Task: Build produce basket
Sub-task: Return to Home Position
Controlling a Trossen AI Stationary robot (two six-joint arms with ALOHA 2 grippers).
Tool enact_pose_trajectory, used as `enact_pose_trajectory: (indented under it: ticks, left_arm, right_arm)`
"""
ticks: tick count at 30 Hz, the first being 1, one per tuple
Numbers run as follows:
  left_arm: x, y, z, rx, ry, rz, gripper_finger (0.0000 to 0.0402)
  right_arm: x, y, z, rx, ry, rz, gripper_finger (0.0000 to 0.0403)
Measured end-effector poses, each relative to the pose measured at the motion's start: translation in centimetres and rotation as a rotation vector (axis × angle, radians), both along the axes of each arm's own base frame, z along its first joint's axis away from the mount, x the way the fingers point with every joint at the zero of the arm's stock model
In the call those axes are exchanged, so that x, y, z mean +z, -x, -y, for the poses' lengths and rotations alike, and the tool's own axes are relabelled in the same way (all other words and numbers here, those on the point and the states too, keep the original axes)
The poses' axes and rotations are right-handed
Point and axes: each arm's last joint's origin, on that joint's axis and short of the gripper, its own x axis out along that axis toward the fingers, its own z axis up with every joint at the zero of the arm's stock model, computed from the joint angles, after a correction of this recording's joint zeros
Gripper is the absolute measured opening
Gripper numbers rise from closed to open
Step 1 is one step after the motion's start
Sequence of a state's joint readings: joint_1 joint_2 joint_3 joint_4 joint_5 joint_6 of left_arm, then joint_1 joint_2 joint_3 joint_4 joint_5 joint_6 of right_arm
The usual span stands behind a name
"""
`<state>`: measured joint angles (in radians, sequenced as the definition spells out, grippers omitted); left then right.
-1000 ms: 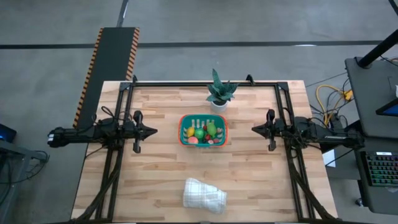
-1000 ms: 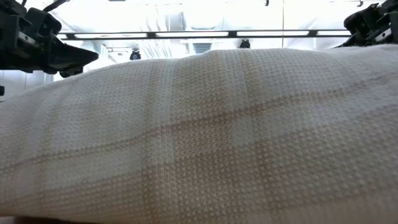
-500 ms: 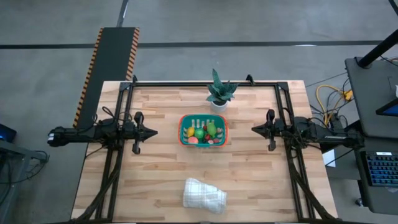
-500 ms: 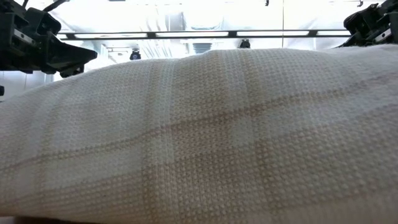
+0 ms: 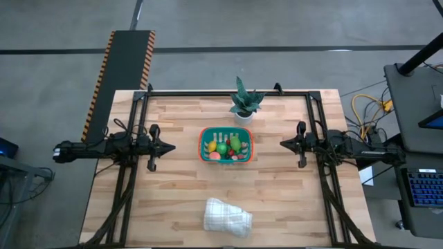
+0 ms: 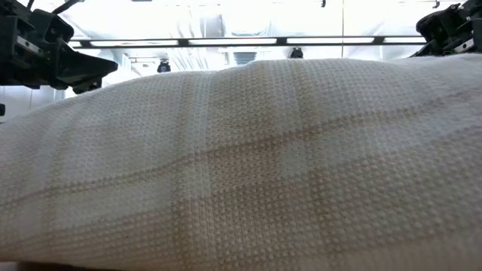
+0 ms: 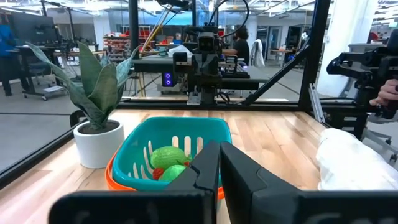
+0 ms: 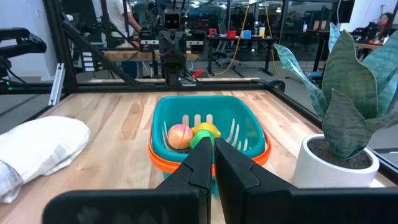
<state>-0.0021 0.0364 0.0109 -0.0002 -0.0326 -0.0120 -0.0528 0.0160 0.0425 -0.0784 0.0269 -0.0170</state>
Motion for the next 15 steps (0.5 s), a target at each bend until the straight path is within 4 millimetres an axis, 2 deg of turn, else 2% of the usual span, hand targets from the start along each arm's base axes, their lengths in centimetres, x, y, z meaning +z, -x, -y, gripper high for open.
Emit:
enact_pose_trajectory:
  ticks: [15]
  left_arm:
    - [-0.28, -0.20, 0.01, -0.002, 0.006, -0.033, 0.0000]
  right_arm:
    - [0.00, 0.00, 0.00, -0.001, -0.012, 0.002, 0.0009]
